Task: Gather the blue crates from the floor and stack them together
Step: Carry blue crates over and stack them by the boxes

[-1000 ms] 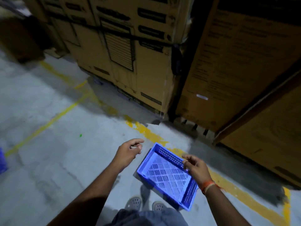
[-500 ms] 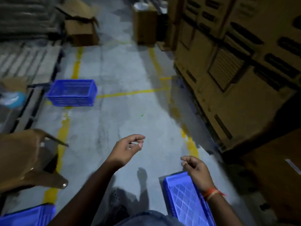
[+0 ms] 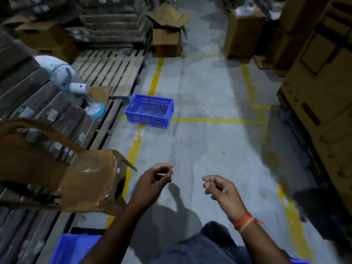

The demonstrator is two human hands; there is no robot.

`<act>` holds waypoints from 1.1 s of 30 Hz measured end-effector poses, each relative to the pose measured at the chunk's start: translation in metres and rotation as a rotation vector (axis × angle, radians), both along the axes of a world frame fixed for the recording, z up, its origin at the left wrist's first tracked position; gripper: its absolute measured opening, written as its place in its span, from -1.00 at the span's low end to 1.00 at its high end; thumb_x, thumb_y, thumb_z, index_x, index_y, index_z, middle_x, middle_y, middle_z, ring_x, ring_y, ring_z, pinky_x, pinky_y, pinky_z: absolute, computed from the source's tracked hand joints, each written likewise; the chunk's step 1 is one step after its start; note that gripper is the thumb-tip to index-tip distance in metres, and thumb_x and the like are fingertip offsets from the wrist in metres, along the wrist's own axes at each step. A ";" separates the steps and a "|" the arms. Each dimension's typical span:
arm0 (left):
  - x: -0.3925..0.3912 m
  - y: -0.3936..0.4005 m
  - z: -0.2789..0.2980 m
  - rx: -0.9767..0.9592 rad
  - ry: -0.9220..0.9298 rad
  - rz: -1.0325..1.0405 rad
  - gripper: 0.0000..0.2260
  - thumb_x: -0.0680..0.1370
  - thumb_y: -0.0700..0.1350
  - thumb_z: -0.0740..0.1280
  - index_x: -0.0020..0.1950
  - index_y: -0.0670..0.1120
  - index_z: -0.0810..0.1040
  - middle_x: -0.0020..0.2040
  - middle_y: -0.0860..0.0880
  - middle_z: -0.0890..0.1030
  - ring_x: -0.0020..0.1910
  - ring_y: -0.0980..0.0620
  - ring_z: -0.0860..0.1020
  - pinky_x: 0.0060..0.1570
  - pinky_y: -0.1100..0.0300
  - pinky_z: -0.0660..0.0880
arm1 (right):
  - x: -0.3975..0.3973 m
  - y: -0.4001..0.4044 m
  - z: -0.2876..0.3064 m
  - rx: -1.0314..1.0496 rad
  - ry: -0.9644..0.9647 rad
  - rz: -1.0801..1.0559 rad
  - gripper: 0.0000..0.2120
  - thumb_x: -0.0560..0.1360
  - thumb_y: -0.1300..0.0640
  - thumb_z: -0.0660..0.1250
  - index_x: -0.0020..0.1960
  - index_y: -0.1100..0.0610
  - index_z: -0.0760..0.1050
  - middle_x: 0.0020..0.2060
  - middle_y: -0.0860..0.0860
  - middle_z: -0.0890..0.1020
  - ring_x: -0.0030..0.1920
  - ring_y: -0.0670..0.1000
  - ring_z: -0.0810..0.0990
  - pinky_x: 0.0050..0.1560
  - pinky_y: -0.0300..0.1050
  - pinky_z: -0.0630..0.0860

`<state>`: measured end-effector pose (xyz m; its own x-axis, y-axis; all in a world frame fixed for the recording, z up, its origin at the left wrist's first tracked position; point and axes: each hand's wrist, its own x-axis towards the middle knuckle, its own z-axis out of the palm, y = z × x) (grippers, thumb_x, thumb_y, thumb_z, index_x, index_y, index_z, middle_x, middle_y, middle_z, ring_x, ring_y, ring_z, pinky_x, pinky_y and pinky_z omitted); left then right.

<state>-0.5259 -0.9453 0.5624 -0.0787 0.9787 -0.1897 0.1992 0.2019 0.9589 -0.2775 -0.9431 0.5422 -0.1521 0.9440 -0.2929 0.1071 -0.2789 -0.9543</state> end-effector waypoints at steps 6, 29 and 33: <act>-0.043 0.065 -0.039 -0.079 -0.014 0.065 -0.84 0.60 -0.20 0.37 0.16 -0.05 0.65 -0.01 -0.08 0.71 -0.12 0.06 0.67 -0.22 0.40 0.48 | -0.041 0.093 -0.031 -0.075 -0.030 0.079 -0.84 0.54 0.34 0.33 -0.02 0.18 0.66 -0.25 -0.04 0.66 -0.24 -0.08 0.57 -0.21 -0.31 0.45; -0.308 0.521 -0.064 -0.042 0.171 0.308 -0.82 0.55 -0.18 0.40 0.13 -0.01 0.67 -0.01 0.06 0.72 -0.07 0.12 0.66 -0.06 0.28 0.57 | -0.299 0.612 -0.053 -0.003 -0.107 0.318 -0.81 0.42 0.22 0.34 0.00 0.17 0.64 -0.27 0.03 0.60 -0.27 -0.03 0.54 -0.26 -0.39 0.41; -0.365 0.599 -0.067 -0.063 0.205 0.284 -0.83 0.49 -0.11 0.38 -0.01 0.13 0.67 -0.13 0.21 0.69 -0.17 0.22 0.63 -0.14 0.34 0.51 | -0.357 0.666 -0.054 -0.030 -0.074 0.239 -0.88 0.49 0.30 0.36 0.01 0.20 0.63 -0.27 0.06 0.60 -0.32 -0.06 0.52 -0.28 -0.37 0.40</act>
